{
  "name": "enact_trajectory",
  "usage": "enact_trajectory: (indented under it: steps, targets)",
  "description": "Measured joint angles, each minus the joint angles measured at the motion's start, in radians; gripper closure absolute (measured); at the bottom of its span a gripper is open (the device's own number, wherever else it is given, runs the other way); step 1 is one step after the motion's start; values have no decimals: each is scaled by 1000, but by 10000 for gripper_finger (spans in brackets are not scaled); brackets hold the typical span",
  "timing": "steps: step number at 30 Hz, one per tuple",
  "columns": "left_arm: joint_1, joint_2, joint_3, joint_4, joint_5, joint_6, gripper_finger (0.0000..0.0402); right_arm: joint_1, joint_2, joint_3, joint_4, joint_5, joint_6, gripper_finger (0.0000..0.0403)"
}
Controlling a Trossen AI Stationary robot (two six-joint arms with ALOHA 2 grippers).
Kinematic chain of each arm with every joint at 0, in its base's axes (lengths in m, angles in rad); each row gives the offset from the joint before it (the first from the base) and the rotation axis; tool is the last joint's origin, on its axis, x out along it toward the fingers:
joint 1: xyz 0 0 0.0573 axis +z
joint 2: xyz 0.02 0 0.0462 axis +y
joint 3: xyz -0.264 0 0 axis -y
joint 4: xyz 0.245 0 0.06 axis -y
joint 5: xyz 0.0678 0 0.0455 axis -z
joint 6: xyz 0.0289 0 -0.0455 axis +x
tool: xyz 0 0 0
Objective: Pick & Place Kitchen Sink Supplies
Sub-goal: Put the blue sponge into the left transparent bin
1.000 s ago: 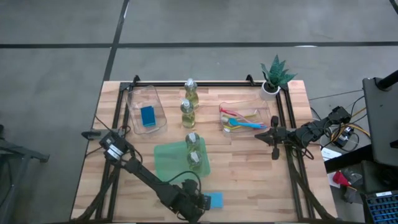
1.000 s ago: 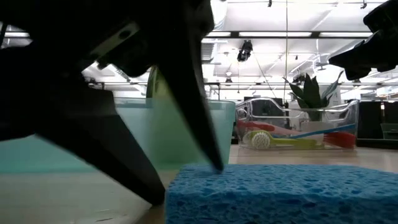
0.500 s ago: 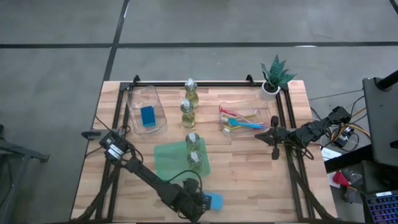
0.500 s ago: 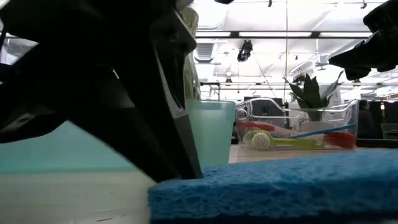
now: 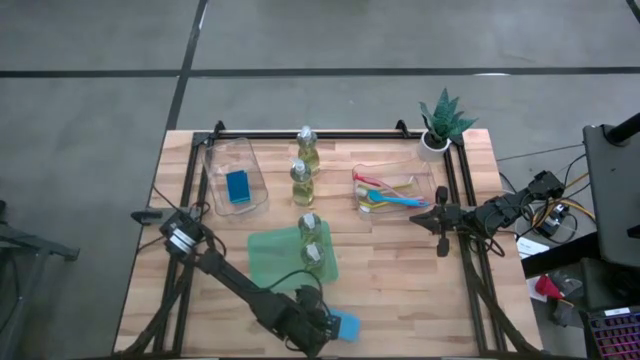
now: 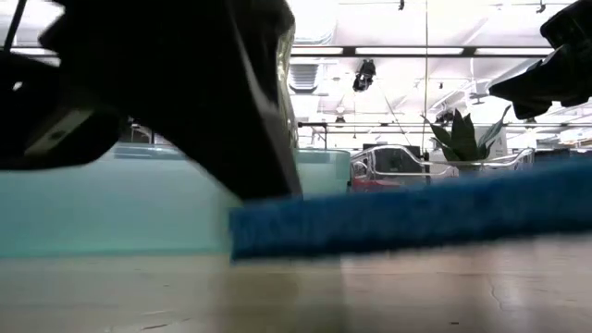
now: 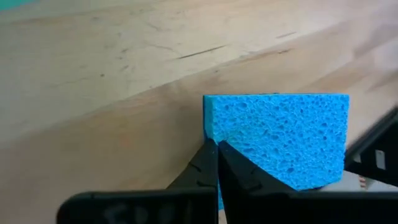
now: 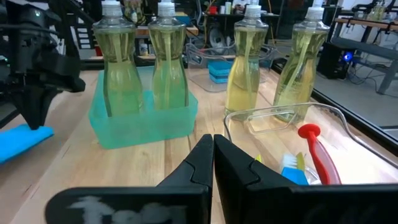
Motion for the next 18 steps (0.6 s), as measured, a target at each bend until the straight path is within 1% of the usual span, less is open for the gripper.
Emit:
enact_trajectory:
  steps: [9, 18]
  targets:
    - [-10, -66, 0, -26, 18, 45, 401, 0, 0, 0, 0, 0, 0, 394]
    - [-20, -156, 1, -178, 107, 88, 401, 0, 0, 0, 0, 0, 0, 394]
